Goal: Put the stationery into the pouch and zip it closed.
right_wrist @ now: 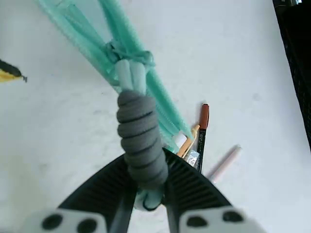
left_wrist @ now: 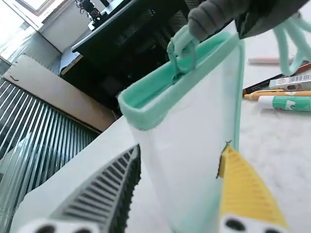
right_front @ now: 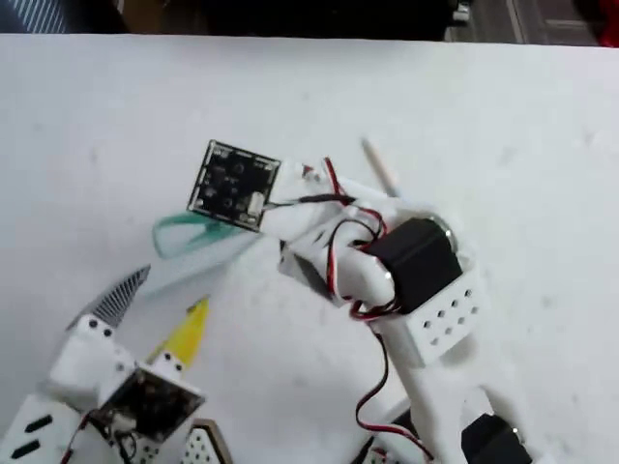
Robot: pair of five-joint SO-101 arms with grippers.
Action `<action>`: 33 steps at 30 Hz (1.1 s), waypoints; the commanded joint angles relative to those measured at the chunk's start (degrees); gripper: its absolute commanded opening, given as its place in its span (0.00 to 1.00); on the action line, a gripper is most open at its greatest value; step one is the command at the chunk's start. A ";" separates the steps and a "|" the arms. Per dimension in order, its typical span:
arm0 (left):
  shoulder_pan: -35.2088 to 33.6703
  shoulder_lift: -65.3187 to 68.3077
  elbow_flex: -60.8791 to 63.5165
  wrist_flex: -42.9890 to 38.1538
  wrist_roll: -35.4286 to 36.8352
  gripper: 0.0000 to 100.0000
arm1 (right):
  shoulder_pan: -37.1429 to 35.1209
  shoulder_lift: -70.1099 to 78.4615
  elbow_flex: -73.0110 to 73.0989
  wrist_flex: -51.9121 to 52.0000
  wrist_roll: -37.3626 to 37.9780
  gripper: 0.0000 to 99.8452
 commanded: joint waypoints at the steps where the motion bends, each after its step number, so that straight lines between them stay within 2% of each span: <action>1: -1.89 0.84 0.53 -3.78 -0.26 0.28 | 2.33 -2.95 0.00 1.19 1.93 0.02; 6: -1.63 0.84 1.32 -6.07 1.32 0.28 | 0.84 -6.99 4.66 1.01 4.66 0.02; 10: -1.45 0.84 8.79 -13.63 9.41 0.28 | 0.92 -9.80 8.79 0.84 7.21 0.02; 15: -1.10 0.84 17.67 -20.40 10.20 0.28 | 1.01 -11.47 9.14 0.84 7.21 0.02; 23: 11.12 0.75 20.31 -20.04 10.20 0.28 | 1.01 -11.21 9.14 -1.71 7.12 0.02; 33: 17.10 0.75 19.96 -12.75 9.85 0.28 | 2.42 -11.21 9.32 -3.65 7.12 0.02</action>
